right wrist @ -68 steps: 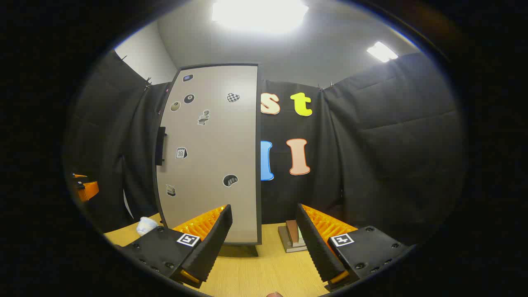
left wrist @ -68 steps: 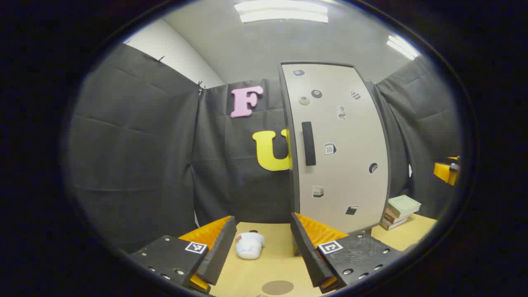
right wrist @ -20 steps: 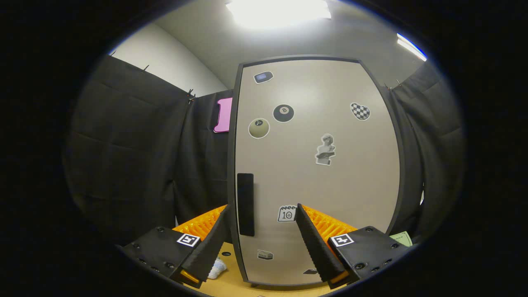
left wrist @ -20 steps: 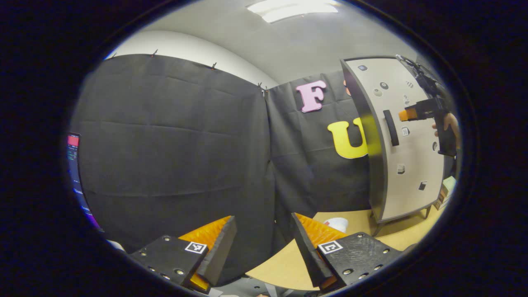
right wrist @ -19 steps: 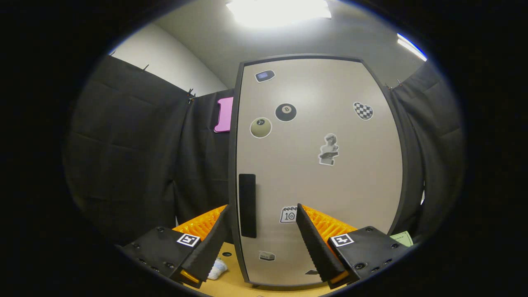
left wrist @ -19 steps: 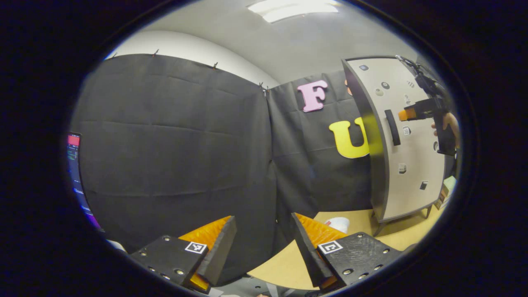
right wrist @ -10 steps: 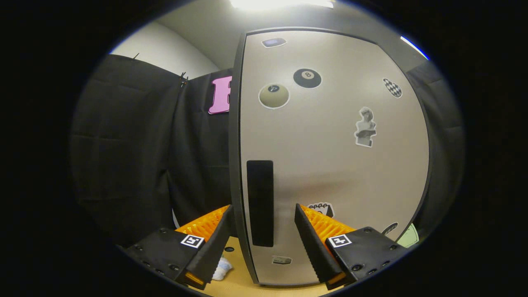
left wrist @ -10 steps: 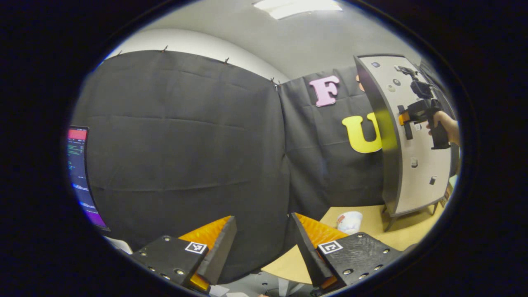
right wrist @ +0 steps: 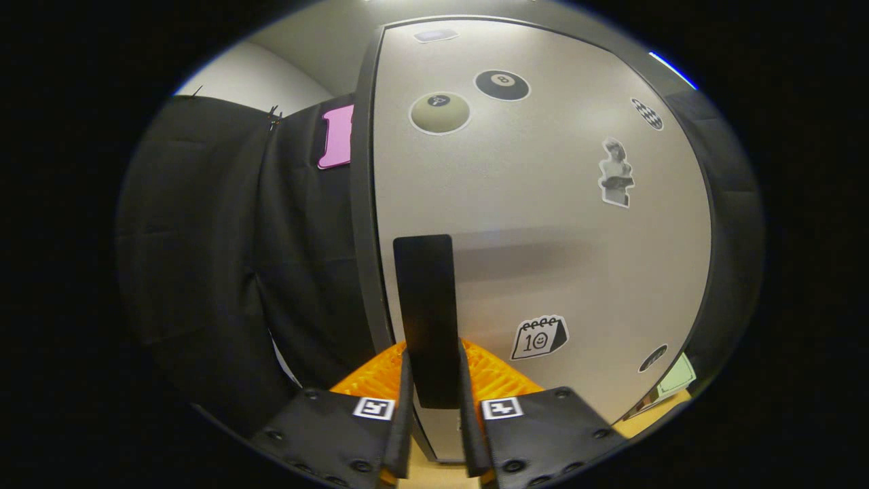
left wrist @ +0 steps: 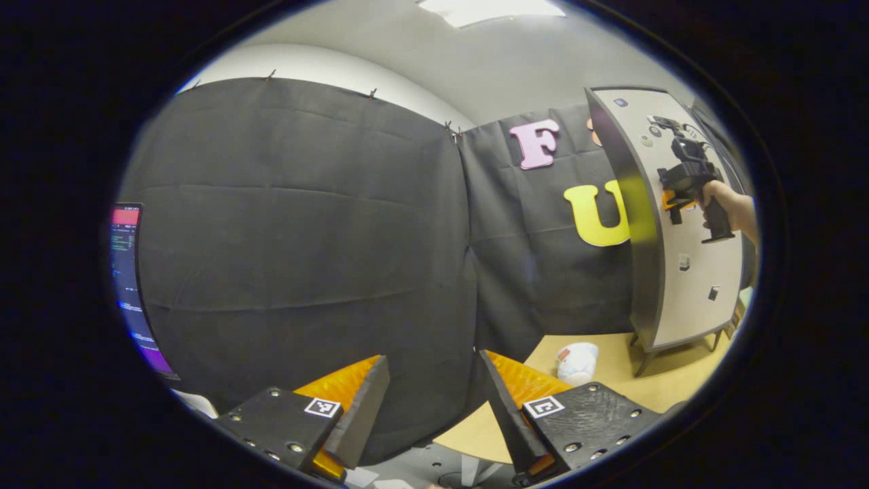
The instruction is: Open the cabinet door with the right hand, grasp the bottle in the cabinet with the left hand and place it on the coaster, then close the cabinet door with the right hand.
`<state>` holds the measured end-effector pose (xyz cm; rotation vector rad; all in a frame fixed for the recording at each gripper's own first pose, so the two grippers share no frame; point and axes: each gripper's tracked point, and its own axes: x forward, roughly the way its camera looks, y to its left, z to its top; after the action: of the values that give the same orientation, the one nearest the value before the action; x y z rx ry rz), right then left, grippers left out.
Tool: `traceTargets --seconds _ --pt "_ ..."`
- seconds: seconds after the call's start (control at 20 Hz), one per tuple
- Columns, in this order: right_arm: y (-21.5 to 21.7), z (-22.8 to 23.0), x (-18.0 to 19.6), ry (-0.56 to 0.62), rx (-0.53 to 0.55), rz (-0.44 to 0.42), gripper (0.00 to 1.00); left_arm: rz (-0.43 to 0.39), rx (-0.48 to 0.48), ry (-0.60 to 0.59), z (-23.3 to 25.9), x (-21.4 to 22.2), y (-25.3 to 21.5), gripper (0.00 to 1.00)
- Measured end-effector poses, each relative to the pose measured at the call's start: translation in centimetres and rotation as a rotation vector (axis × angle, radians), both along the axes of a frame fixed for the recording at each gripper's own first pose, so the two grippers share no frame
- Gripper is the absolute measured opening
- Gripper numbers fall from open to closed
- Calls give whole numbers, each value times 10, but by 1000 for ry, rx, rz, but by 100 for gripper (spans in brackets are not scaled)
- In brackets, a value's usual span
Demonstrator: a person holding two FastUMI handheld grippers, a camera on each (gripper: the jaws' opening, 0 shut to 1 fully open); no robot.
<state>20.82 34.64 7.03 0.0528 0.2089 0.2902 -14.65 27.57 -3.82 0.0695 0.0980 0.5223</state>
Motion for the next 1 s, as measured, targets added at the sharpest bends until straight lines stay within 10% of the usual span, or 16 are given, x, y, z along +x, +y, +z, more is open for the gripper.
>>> traceTargets --seconds 0.15,1.0 --pt "-1 -2 -2 15 -5 19 17 -25 -18 -7 0 8 -5 80" --pt "-32 -1 -38 61 29 274 17 -324 -13 -77 33 78 -130 80"
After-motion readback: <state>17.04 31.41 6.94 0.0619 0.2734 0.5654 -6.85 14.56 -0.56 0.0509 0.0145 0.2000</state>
